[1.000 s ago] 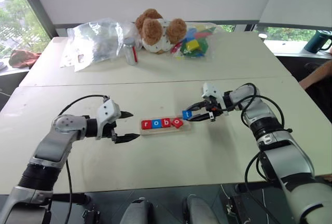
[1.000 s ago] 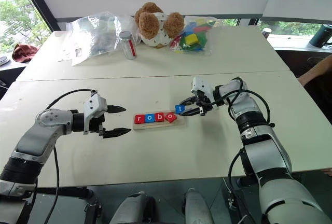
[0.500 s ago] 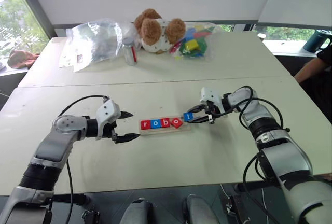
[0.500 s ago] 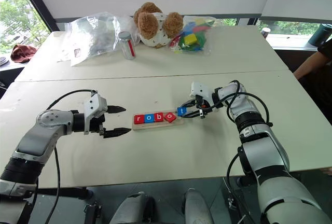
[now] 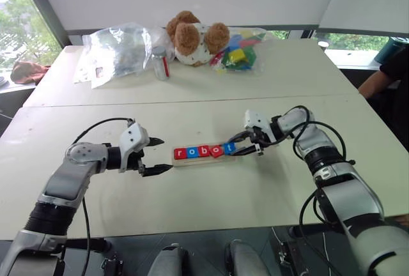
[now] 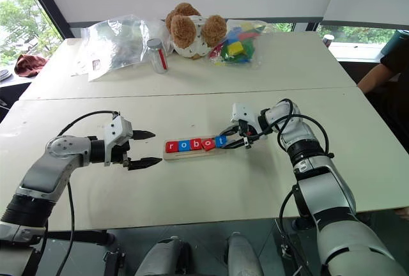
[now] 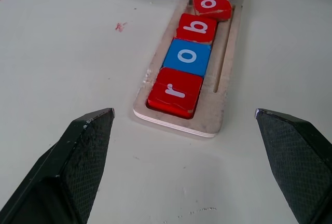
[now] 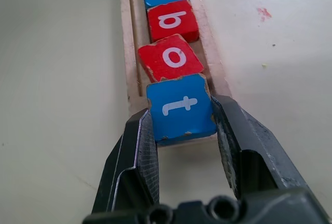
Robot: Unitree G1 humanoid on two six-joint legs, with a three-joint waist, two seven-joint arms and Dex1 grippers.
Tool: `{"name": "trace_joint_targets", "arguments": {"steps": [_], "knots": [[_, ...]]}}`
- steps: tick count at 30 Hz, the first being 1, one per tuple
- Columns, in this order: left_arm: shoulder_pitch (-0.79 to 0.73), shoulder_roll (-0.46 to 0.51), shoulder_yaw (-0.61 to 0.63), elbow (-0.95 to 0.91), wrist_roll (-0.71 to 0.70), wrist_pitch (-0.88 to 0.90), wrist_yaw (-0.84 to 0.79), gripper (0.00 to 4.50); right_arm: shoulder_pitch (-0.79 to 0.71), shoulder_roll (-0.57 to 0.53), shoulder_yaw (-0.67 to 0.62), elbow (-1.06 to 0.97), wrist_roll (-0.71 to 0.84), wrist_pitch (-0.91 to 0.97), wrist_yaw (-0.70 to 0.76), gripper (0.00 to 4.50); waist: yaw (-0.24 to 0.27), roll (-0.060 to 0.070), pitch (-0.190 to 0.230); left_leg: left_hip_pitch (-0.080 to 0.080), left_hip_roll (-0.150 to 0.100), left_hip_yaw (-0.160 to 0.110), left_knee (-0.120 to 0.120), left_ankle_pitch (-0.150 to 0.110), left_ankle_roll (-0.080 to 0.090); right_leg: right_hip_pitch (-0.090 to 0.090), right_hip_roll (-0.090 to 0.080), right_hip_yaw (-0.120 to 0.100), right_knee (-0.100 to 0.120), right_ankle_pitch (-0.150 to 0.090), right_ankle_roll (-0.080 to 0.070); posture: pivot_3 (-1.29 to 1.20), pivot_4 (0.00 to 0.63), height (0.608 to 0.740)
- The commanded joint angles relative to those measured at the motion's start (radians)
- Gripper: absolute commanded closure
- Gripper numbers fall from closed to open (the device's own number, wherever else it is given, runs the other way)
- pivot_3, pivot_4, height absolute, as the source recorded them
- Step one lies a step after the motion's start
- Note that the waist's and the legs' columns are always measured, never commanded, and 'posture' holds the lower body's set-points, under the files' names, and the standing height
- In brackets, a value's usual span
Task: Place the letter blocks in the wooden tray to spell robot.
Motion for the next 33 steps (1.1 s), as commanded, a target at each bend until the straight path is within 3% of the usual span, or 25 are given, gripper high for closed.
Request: {"name": "trace_joint_targets", "arguments": {"steps": [1,15,20,22,33], "knots": [[-0.016,-0.001,0.006,-0.011,0.0,-0.013,0.0,0.0,0.001,0.01,0.0,-0.048,0.018,0.012,0.001,3.36,0.0,0.0,0.0,0.0,0.0,0.0,0.0,0.0,0.0,0.0,0.0,0.0,0.0,0.0,0.0,0.0,0.15,0.74],[-0.015,-0.004,0.009,-0.016,-0.001,-0.012,0.005,0.0,-0.017,0.008,0.007,-0.018,-0.008,0.014,-0.037,3.36,0.0,0.0,0.0,0.0,0.0,0.0,0.0,0.0,0.0,0.0,0.0,0.0,0.0,0.0,0.0,0.0,0.15,0.74],[-0.018,-0.01,0.006,-0.014,-0.001,-0.013,0.004,0.0,-0.018,0.016,0.009,-0.012,-0.005,0.023,-0.048,0.83,0.0,0.0,0.0,0.0,0.0,0.0,0.0,0.0,0.0,0.0,0.0,0.0,0.0,0.0,0.0,0.0,0.15,0.74],[-0.019,-0.011,0.006,-0.014,-0.001,-0.013,0.003,0.0,-0.021,0.016,0.008,-0.013,-0.003,0.024,-0.052,0.09,0.0,0.0,0.0,0.0,0.0,0.0,0.0,0.0,0.0,0.0,0.0,0.0,0.0,0.0,0.0,0.0,0.15,0.74],[-0.021,-0.017,0.003,-0.008,0.0,-0.009,0.005,0.0,-0.063,-0.01,-0.006,0.02,-0.004,0.012,-0.083,0.09,0.0,0.0,0.0,0.0,0.0,0.0,0.0,0.0,0.0,0.0,0.0,0.0,0.0,0.0,0.0,0.0,0.15,0.74]]}}
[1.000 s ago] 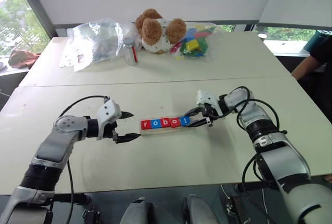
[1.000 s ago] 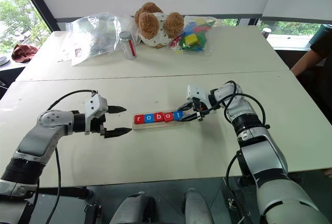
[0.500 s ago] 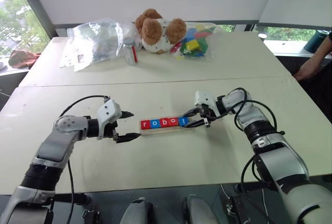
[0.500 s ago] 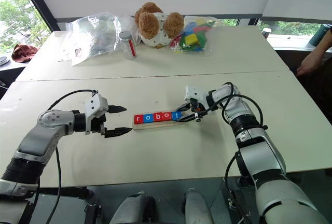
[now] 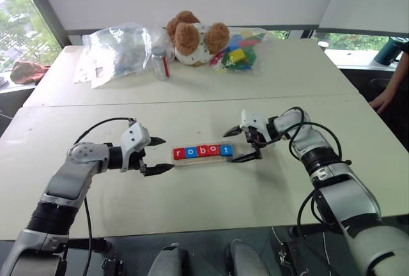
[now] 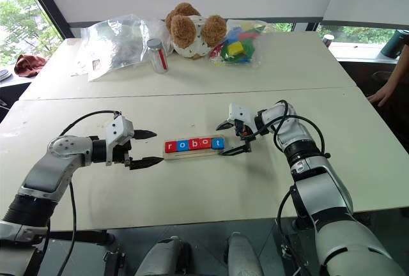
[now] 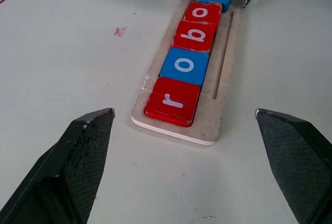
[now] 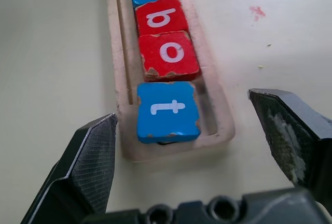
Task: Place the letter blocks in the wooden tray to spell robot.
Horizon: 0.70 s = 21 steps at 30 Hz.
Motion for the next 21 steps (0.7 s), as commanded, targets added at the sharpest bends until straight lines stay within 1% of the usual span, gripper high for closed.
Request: {"name": "trace_joint_targets", "arguments": {"steps": [1,6,11,17,21], "knots": [[-0.018,-0.004,0.003,-0.008,0.0,-0.009,0.002,0.0,-0.05,-0.015,-0.022,0.023,0.003,-0.02,-0.024,0.09,0.0,0.0,0.0,0.0,0.0,0.0,0.0,0.0,0.0,0.0,0.0,0.0,0.0,0.0,0.0,0.0,0.15,0.74],[-0.024,-0.008,0.001,-0.004,0.003,-0.011,0.001,0.0,-0.086,-0.008,-0.018,0.078,-0.005,-0.04,-0.051,0.09,-0.001,0.0,0.0,0.0,0.0,0.0,0.0,0.0,0.0,0.0,0.0,0.0,0.0,0.0,0.0,0.0,0.15,0.74],[-0.022,-0.008,0.002,-0.006,0.003,-0.01,0.002,0.0,-0.087,0.0,-0.008,0.105,-0.013,-0.065,-0.059,0.09,0.0,0.0,0.0,0.0,0.0,0.0,0.0,0.0,0.0,0.0,0.0,0.0,0.0,0.0,0.0,0.0,0.15,0.74],[-0.015,-0.006,0.007,-0.01,0.002,-0.008,0.005,0.0,-0.093,0.011,-0.047,0.056,0.044,-0.014,-0.028,0.09,-0.001,0.0,0.0,0.0,0.0,0.0,0.0,0.0,0.0,0.0,0.0,0.0,0.0,0.0,0.0,0.0,0.15,0.74],[-0.014,-0.006,0.007,-0.006,0.003,-0.011,0.005,0.0,-0.063,0.02,-0.034,-0.01,0.051,0.005,-0.011,0.09,0.0,0.0,0.0,0.0,0.0,0.0,0.0,0.0,0.0,0.0,0.0,0.0,0.0,0.0,0.0,0.0,0.15,0.74]]}}
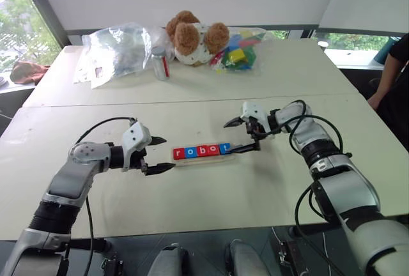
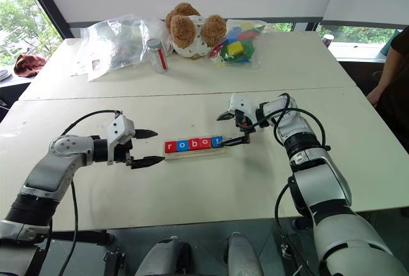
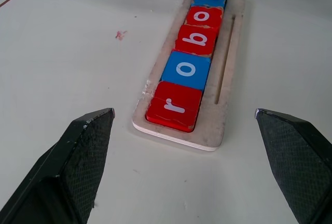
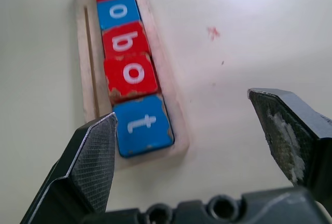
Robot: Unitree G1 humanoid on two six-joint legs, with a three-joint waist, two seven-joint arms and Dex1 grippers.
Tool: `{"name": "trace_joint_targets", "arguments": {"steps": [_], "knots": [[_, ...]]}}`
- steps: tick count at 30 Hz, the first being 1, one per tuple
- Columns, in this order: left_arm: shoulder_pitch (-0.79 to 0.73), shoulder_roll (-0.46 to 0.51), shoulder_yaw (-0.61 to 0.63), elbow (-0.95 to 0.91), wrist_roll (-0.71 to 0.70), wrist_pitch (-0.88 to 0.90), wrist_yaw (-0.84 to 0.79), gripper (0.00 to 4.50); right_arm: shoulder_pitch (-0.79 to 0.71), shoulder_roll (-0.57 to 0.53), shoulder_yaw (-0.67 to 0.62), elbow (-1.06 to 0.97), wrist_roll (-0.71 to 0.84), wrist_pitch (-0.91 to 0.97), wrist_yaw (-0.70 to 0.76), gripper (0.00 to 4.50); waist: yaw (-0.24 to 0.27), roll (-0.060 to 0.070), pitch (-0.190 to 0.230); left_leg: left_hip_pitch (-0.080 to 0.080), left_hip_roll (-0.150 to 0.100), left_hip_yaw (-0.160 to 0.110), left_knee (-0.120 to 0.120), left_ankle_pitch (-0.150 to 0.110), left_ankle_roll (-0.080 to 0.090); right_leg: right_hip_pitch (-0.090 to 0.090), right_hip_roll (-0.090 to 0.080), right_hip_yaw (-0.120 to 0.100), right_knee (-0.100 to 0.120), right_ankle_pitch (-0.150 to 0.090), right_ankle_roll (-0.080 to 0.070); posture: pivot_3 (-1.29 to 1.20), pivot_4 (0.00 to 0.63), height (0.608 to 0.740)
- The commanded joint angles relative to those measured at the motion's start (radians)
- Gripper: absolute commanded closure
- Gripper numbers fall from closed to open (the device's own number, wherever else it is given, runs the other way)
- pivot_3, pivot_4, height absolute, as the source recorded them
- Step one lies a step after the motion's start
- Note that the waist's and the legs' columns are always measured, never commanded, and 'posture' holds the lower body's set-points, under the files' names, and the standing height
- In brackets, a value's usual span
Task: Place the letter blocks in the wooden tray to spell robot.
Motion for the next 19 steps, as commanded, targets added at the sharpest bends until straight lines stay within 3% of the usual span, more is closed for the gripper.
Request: {"name": "trace_joint_targets", "arguments": {"steps": [1,5,7,11,15,19], "knots": [[-0.007,0.002,0.008,-0.013,-0.001,-0.012,0.003,0.0,0.006,0.012,-0.009,-0.08,0.022,0.011,0.012,0.09,0.0,0.0,0.0,0.0,0.0,0.0,0.0,0.0,0.0,0.0,0.0,0.0,0.0,0.0,0.0,0.0,0.15,0.74],[-0.002,0.008,0.021,-0.022,-0.008,-0.006,0.004,0.0,0.048,0.015,-0.022,-0.146,0.036,0.053,-0.019,0.09,0.002,0.0,0.0,0.0,0.0,0.0,0.0,0.0,0.0,0.0,0.0,0.0,0.0,0.0,0.0,0.0,0.15,0.74],[0.036,0.018,0.054,-0.074,-0.046,0.028,0.006,0.0,0.114,-0.01,-0.047,-0.28,0.078,0.148,-0.02,0.09,0.003,0.0,0.0,0.0,0.0,0.0,0.0,0.0,0.0,0.0,0.0,0.0,0.0,0.0,0.0,0.0,0.15,0.74],[0.164,0.071,0.146,-0.21,-0.138,0.128,0.003,0.0,0.338,-0.122,-0.116,-0.751,0.222,0.536,-0.031,0.09,0.008,0.0,0.0,-0.004,0.0,-0.002,-0.001,-0.001,0.0,-0.003,-0.001,0.0,0.0,0.0,0.0,0.0,0.15,0.74],[0.293,0.117,0.25,-0.3,-0.2,0.2,0.03,0.0,0.549,-0.229,-0.226,-1.14,0.369,0.888,-0.13,0.09,0.009,0.0,0.0,-0.01,0.0,-0.003,0.001,-0.004,0.005,-0.007,-0.001,0.0,-0.001,0.0,0.0,0.0,0.15,0.74],[0.42,0.114,0.358,-0.352,-0.259,0.264,0.073,0.0,0.733,-0.279,-0.364,-1.354,0.444,1.123,-0.283,0.09,0.008,0.0,-0.001,-0.007,0.001,-0.003,0.001,-0.005,0.006,-0.005,-0.001,0.0,-0.001,0.0,0.0,0.0,0.15,0.74]]}}
